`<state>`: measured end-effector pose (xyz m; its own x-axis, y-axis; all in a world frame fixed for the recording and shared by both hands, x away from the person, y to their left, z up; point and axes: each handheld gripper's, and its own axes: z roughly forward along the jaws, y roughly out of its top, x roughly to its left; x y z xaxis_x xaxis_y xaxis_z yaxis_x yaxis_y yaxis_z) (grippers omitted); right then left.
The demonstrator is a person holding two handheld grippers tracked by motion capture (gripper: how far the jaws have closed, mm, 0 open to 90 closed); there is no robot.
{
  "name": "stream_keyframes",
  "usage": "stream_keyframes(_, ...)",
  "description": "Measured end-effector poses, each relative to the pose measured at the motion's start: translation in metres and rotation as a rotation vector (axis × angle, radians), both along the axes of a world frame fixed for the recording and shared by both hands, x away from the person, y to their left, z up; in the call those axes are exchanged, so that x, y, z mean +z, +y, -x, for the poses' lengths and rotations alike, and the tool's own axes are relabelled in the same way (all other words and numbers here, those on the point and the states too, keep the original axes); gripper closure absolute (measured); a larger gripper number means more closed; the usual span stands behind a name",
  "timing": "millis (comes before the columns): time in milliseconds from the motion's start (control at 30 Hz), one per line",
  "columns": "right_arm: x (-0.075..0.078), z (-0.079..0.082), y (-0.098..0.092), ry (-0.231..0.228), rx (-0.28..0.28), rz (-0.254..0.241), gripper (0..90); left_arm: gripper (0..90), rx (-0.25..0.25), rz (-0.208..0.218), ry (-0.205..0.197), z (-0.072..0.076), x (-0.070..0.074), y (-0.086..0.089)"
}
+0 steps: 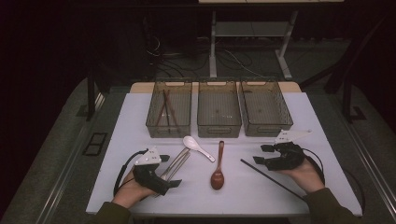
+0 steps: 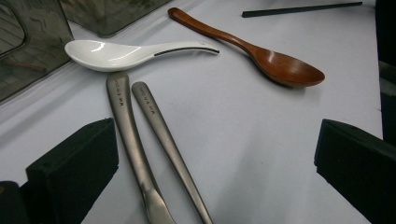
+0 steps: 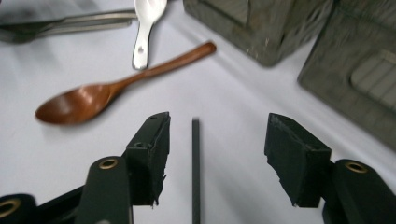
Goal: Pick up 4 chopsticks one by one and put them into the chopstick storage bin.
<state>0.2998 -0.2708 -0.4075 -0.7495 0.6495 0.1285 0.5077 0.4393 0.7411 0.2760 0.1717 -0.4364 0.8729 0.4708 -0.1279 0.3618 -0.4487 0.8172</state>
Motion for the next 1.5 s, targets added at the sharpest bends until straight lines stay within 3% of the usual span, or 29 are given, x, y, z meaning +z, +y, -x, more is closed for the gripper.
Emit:
stream_keyframes(200, -0.012, 0.016, -0.009, 0.025, 0.02, 0.046, 49.5, 0.0, 0.001, -0.003, 0.001, 0.0, 0.0, 0.0)
stream_keyframes(633, -0.024, 0.036, -0.031, 0.085, 0.045, 0.076, 71.7, 0.0, 0.001, -0.005, 0.001, 0.001, 0.0, -0.001)
stream_keyframes(1100, -0.034, 0.043, -0.032, 0.093, 0.067, 0.166, 81.4, 0.0, 0.001, -0.008, 0.0, 0.001, 0.0, 0.0)
stream_keyframes(1500, -0.033, 0.041, -0.034, 0.108, 0.074, 0.156, 86.1, 0.0, 0.001, -0.007, 0.0, 0.001, 0.0, -0.001)
